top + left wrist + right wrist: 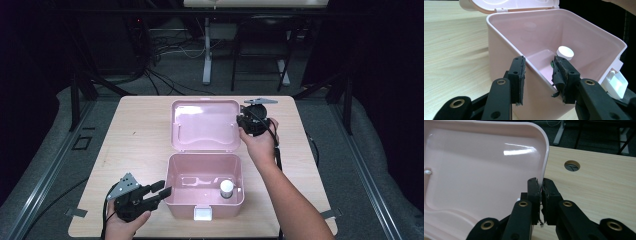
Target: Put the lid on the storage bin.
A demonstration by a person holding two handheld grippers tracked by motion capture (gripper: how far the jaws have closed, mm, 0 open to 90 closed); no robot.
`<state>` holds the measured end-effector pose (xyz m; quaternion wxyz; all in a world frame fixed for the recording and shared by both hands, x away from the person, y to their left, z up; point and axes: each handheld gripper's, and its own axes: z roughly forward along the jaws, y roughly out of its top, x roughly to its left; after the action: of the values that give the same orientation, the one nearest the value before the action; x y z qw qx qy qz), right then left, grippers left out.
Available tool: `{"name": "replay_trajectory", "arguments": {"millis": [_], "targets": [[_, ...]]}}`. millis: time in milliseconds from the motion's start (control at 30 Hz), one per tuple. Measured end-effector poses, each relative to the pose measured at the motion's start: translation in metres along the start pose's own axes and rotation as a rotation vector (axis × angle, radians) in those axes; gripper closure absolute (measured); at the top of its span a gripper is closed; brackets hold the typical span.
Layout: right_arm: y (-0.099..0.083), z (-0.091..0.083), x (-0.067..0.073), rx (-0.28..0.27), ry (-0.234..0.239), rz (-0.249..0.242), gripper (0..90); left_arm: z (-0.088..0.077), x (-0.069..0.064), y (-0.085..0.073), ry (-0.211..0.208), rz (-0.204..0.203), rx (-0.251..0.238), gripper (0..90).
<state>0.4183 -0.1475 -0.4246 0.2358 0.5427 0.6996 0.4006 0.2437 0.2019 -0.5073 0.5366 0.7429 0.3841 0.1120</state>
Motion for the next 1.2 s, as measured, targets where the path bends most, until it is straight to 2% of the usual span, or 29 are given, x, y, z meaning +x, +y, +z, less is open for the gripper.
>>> {"name": "replay_trajectory", "arguments": {"millis": [433, 700, 1200], "targets": [[-0.001, -0.023, 0.003, -0.055, 0.037, -0.035, 86.3, 0.0, 0.0, 0.0, 0.004, -0.004, -0.002, 61.3], [-0.004, -0.035, 0.007, -0.088, 0.034, -0.07, 86.5, 0.001, 0.0, -0.001, 0.004, -0.005, -0.005, 61.2], [-0.01, -0.053, 0.011, -0.126, 0.053, -0.099, 86.9, 0.001, -0.001, -0.001, 0.007, -0.01, -0.01, 61.1]]}}
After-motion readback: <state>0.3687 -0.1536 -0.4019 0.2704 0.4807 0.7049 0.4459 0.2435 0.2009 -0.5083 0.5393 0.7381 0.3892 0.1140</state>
